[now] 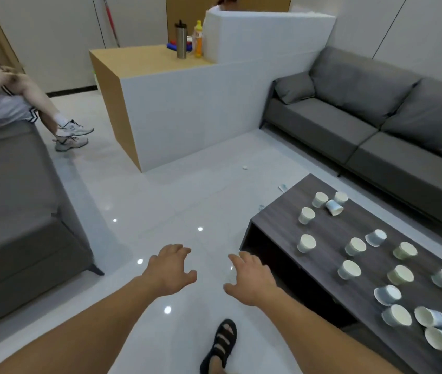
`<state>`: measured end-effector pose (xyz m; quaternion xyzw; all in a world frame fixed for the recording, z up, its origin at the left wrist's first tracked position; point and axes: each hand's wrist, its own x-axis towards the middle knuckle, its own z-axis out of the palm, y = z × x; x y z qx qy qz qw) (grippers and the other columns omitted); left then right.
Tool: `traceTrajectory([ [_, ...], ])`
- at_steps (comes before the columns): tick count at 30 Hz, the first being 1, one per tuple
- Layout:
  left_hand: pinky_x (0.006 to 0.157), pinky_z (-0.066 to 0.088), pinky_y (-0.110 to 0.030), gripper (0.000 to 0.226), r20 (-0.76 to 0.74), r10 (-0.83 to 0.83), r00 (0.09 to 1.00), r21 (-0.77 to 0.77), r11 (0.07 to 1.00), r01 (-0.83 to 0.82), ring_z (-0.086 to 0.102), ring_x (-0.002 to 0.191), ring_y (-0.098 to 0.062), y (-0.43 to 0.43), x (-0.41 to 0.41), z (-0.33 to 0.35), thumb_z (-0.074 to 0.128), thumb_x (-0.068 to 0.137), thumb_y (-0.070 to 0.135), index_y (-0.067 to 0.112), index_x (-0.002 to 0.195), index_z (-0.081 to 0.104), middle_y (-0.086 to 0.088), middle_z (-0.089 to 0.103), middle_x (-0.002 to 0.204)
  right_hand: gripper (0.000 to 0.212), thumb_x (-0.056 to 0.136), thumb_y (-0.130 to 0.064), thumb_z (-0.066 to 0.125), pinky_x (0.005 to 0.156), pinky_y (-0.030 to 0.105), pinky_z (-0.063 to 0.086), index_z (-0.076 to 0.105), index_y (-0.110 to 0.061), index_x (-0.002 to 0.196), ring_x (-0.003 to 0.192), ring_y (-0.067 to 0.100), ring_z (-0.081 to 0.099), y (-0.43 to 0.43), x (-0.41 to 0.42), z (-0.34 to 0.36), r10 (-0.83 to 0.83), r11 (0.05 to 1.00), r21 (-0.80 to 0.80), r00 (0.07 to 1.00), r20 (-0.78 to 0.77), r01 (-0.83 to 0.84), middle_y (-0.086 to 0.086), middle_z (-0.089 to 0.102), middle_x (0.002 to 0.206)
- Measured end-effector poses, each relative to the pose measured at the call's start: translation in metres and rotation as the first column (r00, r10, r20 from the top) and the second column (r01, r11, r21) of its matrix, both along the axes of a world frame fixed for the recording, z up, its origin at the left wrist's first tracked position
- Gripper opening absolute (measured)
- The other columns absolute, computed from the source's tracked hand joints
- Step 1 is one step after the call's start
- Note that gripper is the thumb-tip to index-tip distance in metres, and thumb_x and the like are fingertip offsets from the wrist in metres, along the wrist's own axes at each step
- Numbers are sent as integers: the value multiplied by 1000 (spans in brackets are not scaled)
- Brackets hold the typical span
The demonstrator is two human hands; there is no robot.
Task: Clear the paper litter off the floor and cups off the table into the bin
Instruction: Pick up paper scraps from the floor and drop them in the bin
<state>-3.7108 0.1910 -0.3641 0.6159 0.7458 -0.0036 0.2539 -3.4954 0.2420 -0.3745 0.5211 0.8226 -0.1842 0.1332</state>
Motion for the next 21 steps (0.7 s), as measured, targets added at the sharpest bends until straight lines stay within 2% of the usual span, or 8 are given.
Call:
traceTrajectory([
  [11, 114, 25, -39, 70, 32, 46, 998, 16, 999, -47, 18, 144, -19, 225, -45, 16, 51, 88, 52, 22, 148, 29, 1, 24, 156, 79, 88, -51, 53, 108, 46, 33, 18, -25, 153, 141, 29, 23, 243, -58, 16, 62, 998, 4, 998, -14, -62, 7, 17, 159],
  [21, 114, 26, -38, 71, 54, -66, 996, -23, 997, 68, 20, 143, -20, 433, -128, -3, 51, 89, 50, 21, 149, 27, 0, 24, 156, 78, 89, -50, 54, 108, 45, 33, 18, -25, 153, 141, 28, 24, 431, -128, 1, -35, 999, -27, 999, 27, 36, 6, 17, 159],
])
